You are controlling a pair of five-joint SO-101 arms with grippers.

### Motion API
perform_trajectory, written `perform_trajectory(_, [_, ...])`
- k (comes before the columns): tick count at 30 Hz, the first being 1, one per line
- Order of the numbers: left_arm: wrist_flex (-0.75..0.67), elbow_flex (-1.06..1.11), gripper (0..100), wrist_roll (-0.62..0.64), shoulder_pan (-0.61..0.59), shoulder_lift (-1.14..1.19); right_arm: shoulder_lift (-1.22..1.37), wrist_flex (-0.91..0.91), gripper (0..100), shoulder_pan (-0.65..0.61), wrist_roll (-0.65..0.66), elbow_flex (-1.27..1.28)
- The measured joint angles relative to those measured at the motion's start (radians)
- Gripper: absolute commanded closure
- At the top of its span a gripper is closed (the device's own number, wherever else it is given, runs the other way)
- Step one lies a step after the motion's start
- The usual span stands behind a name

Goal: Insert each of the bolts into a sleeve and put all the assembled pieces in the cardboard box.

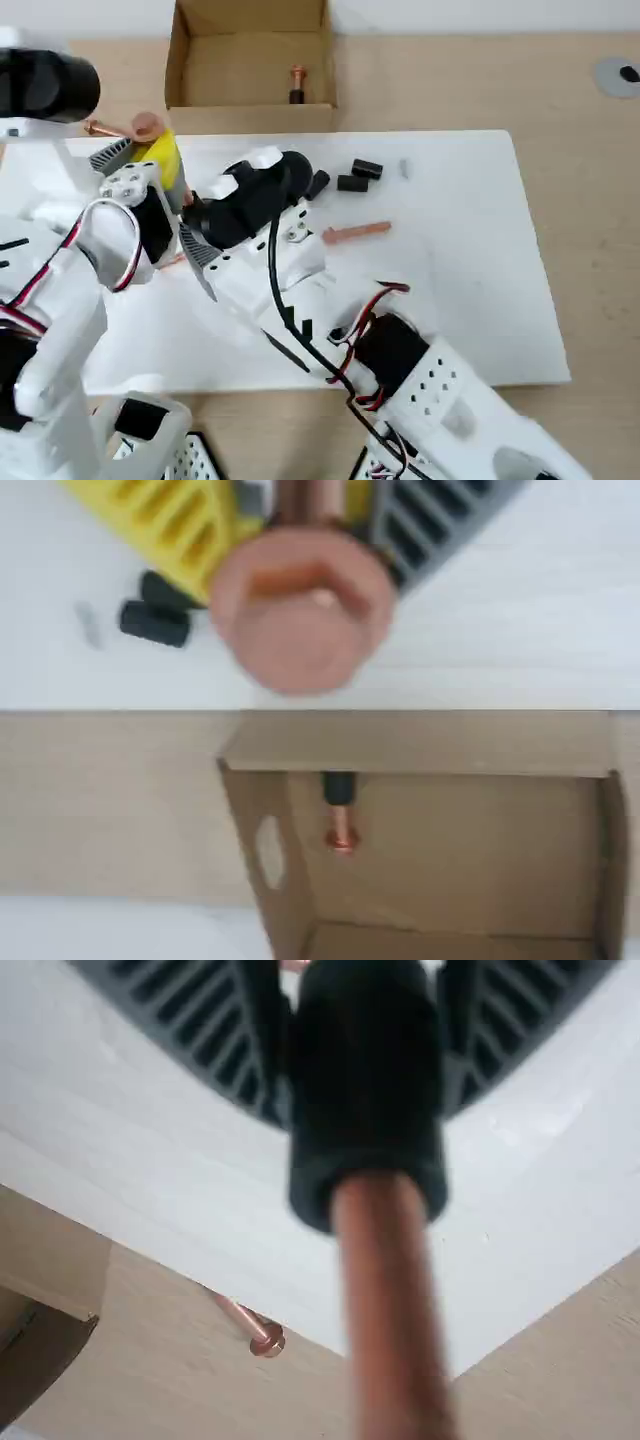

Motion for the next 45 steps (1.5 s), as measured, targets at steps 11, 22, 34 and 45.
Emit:
perform_trajectory(11, [0.0,0.06,94,-0.003,0.054,0.0,-0.002,0.0,98.9,0.015,0.0,-0.015])
perform_trajectory(22, [0.005,0.069,77,0.017,0.018,-0.051,0.0,0.002,98.9,0.014,-0.002,-0.015])
perform_trajectory(34, [0.091,0.021,77,0.025,0.005,-0.086,0.006,0.021,98.9,0.041,-0.002,-0.017])
perform_trajectory(45, [0.167,0.1,77,0.028,-0.278,0.046,0.315,0.169,98.9,0.304,-0.002,-0.287])
